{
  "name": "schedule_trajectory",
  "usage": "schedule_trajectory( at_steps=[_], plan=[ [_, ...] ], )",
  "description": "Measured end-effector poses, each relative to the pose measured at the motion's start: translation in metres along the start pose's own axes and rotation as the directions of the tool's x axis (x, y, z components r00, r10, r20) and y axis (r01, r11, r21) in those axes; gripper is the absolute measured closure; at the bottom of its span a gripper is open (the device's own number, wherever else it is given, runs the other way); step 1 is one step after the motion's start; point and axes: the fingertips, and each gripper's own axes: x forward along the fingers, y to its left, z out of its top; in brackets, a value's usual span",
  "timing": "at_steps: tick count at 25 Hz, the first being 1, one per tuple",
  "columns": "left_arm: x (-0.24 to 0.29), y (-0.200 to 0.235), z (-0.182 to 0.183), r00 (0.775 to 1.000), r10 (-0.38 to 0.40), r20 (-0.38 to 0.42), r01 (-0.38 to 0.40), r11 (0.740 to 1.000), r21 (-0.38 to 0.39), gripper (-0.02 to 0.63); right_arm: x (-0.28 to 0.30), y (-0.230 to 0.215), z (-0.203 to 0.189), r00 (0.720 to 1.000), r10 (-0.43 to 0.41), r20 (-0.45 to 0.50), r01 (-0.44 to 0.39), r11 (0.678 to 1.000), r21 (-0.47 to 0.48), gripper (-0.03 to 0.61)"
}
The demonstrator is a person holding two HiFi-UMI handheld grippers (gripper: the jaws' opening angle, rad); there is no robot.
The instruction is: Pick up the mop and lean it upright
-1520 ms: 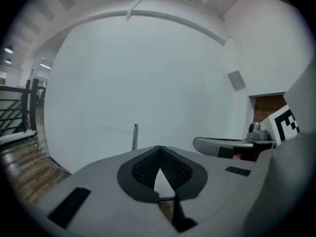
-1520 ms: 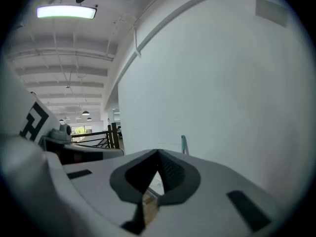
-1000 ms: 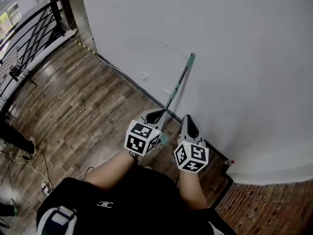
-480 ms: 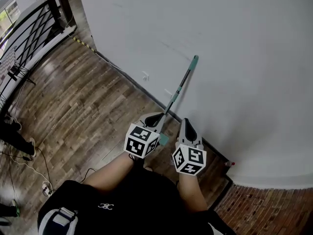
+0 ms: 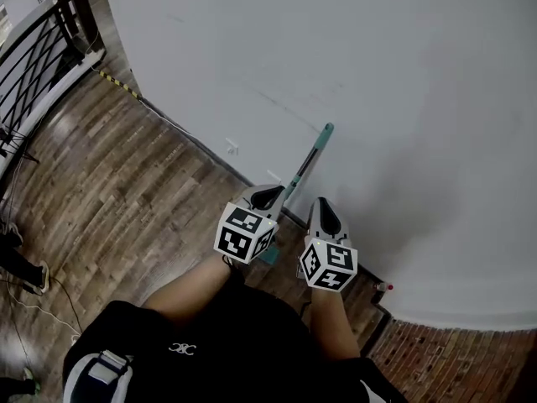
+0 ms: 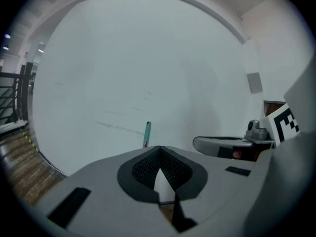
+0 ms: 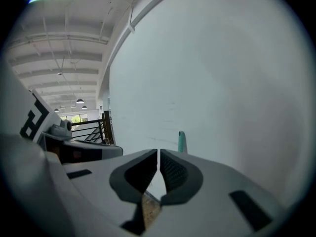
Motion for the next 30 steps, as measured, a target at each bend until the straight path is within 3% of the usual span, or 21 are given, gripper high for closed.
schedule_trajectory(
  at_steps=[10, 14, 17, 23, 27, 28, 30],
  plan=[
    [0.056, 0.057, 0.033, 0.997, -0.070, -0.032, 0.070, 0.997, 0.028, 0.617, 0.097, -0.032, 0.015, 0.988, -0.150, -0.034, 0.151, 0.988, 0.018, 0.561],
    [0.070, 0.068, 0.044, 0.994, -0.103, -0.038, 0.105, 0.993, 0.048, 0.617, 0.132, -0.046, 0.018, 0.982, -0.180, -0.058, 0.182, 0.982, 0.044, 0.494],
    [0.079, 0.079, 0.044, 0.992, -0.113, -0.056, 0.116, 0.992, 0.056, 0.617, 0.157, -0.060, 0.018, 0.971, -0.231, -0.067, 0.235, 0.971, 0.054, 0.477],
    [0.088, 0.089, 0.039, 0.992, -0.107, -0.073, 0.112, 0.992, 0.061, 0.617, 0.206, -0.082, -0.001, 0.954, -0.277, -0.119, 0.287, 0.955, 0.077, 0.434],
    [0.080, 0.092, 0.054, 0.996, -0.080, -0.050, 0.083, 0.995, 0.059, 0.617, 0.222, -0.095, -0.014, 0.935, -0.300, -0.189, 0.315, 0.948, 0.049, 0.436],
    [0.078, 0.094, 0.058, 0.997, -0.070, -0.039, 0.072, 0.996, 0.057, 0.617, 0.222, -0.096, -0.014, 0.931, -0.310, -0.195, 0.323, 0.945, 0.040, 0.472],
    [0.074, 0.100, 0.064, 0.999, -0.045, -0.020, 0.046, 0.998, 0.046, 0.617, 0.222, -0.095, -0.012, 0.932, -0.307, -0.191, 0.319, 0.947, 0.032, 0.472]
  ],
)
